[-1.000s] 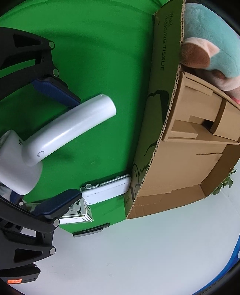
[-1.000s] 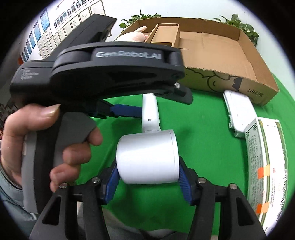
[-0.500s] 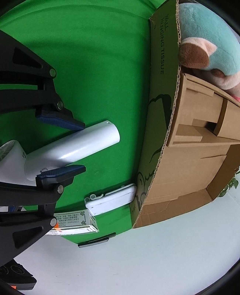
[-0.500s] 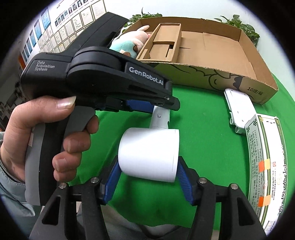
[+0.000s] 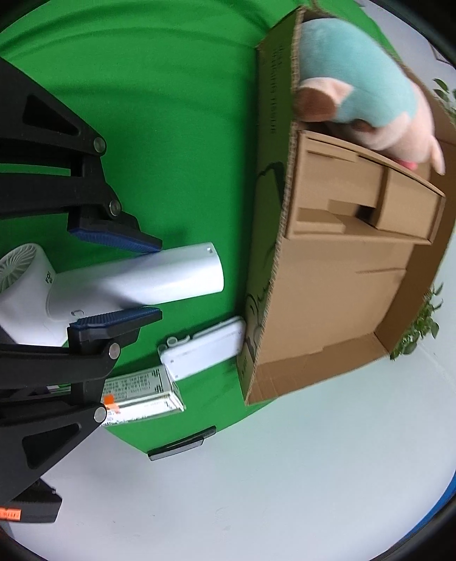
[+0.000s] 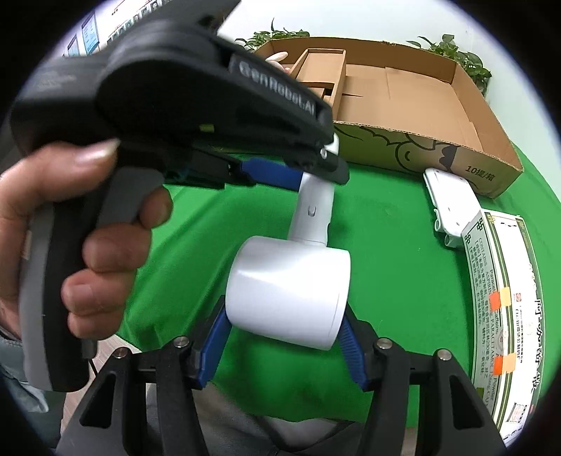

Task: Organize objects
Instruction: 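Lift the hair dryer upright with the right tool, then carry the hair dryer into the box beside the divider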

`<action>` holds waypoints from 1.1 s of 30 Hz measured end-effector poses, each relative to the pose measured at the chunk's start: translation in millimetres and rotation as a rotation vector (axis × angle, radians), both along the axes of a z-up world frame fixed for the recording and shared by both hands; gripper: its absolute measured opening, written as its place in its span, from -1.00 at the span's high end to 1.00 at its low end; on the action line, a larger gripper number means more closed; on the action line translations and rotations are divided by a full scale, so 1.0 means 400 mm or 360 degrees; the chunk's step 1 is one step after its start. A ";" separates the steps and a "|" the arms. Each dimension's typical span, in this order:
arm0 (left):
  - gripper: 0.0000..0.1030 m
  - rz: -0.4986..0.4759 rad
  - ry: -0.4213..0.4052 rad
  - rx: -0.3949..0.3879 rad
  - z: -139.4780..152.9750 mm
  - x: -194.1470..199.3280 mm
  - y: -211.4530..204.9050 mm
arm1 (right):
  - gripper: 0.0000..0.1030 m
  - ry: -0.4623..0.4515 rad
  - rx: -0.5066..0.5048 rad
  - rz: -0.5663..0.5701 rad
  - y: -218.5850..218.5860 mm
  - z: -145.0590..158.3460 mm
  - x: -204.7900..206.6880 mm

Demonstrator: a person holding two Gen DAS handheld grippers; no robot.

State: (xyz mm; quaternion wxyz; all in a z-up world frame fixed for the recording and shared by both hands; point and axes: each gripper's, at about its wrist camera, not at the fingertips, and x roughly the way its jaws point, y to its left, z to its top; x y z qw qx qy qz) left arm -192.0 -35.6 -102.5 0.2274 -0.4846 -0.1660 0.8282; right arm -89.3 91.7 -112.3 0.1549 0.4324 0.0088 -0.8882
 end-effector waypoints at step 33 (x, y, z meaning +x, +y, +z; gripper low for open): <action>0.45 -0.0155 0.0865 -0.0194 0.590 0.005 0.130 | -0.09 0.0631 -0.0011 -0.0119 0.061 0.371 -0.106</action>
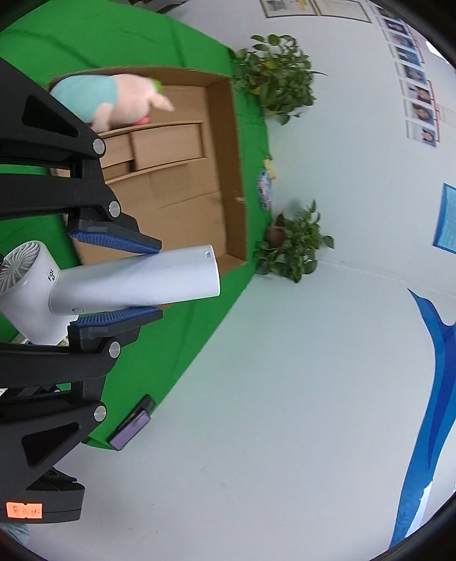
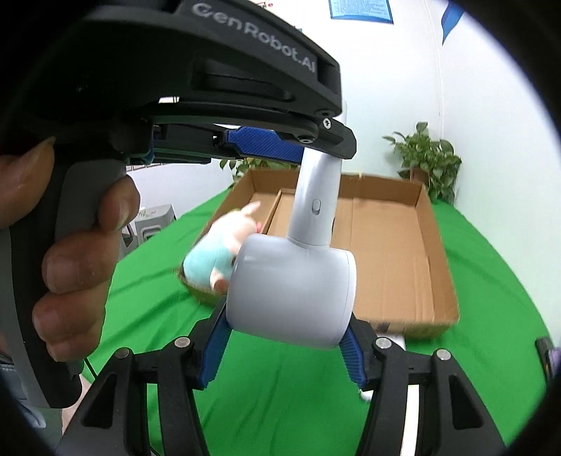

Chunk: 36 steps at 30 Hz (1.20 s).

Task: Organize objects
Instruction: 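Carry the hair dryer into the box beside the divider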

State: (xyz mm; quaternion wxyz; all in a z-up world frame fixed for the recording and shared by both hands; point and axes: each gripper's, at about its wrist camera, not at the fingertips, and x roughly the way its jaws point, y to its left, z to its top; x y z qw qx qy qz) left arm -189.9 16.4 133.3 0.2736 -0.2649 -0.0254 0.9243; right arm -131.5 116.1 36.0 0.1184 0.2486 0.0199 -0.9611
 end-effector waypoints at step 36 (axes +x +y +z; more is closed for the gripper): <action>0.43 0.0081 -0.0773 -0.0055 -0.400 -0.591 0.021 | -0.09 -0.0837 -0.0177 0.0162 0.084 -0.225 -0.430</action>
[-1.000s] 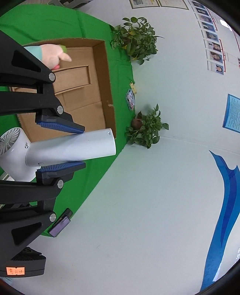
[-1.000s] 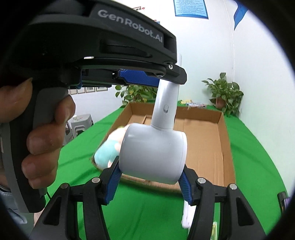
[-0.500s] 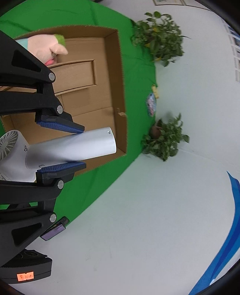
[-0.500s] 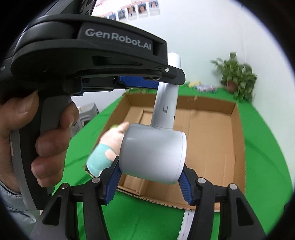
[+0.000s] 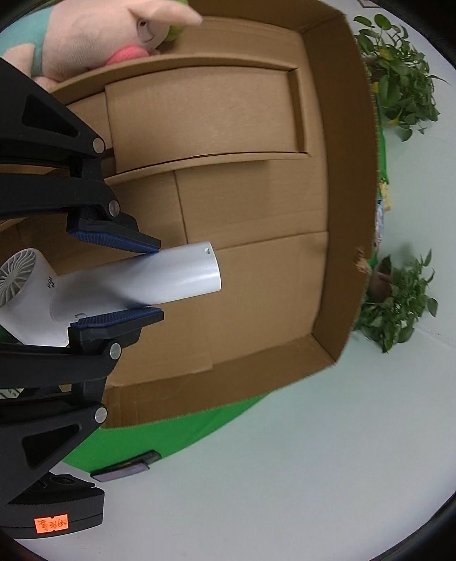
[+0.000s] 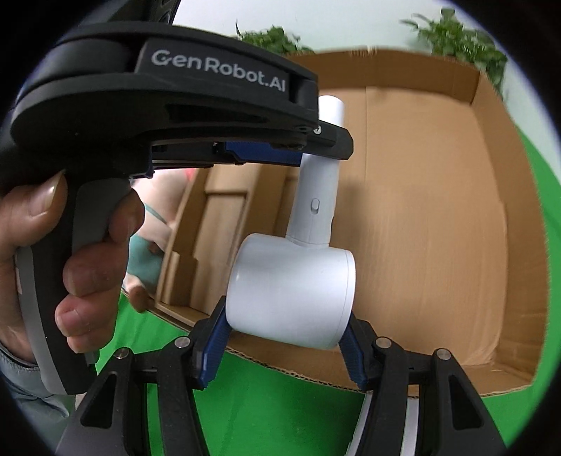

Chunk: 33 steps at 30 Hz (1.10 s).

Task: Organize objects
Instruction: 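Carry the hair dryer into the box beside the divider, then open the right tool to release the hair dryer and withdraw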

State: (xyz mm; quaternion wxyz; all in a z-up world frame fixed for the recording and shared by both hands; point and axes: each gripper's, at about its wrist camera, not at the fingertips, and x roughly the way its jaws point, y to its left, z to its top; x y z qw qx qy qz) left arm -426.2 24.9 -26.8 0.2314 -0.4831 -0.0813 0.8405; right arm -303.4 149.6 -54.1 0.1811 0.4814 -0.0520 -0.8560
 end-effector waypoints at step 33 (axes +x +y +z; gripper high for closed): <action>0.36 0.0113 0.0217 -0.0174 0.030 0.179 -0.108 | 0.10 -0.0046 0.0043 0.0048 -0.009 -0.046 0.114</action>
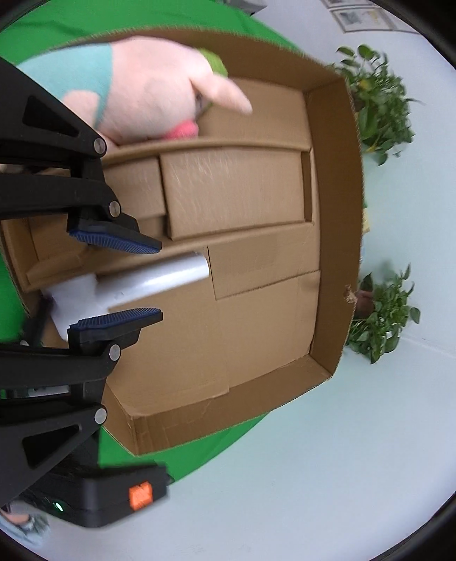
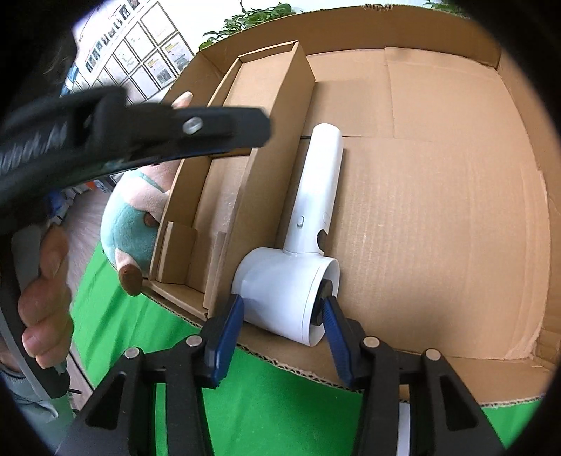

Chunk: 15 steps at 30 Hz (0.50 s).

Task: Organize objects
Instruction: 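Open the right tool to release the hair dryer and withdraw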

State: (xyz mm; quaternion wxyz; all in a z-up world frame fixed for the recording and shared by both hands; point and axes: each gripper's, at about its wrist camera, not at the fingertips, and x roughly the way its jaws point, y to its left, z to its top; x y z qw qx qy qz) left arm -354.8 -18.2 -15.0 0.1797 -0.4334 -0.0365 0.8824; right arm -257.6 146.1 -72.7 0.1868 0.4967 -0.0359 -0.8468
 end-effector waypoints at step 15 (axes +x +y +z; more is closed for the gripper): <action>-0.99 0.0228 0.0877 -0.0200 0.126 0.513 0.015 | -0.99 0.0672 0.0381 -0.0368 0.129 0.172 0.225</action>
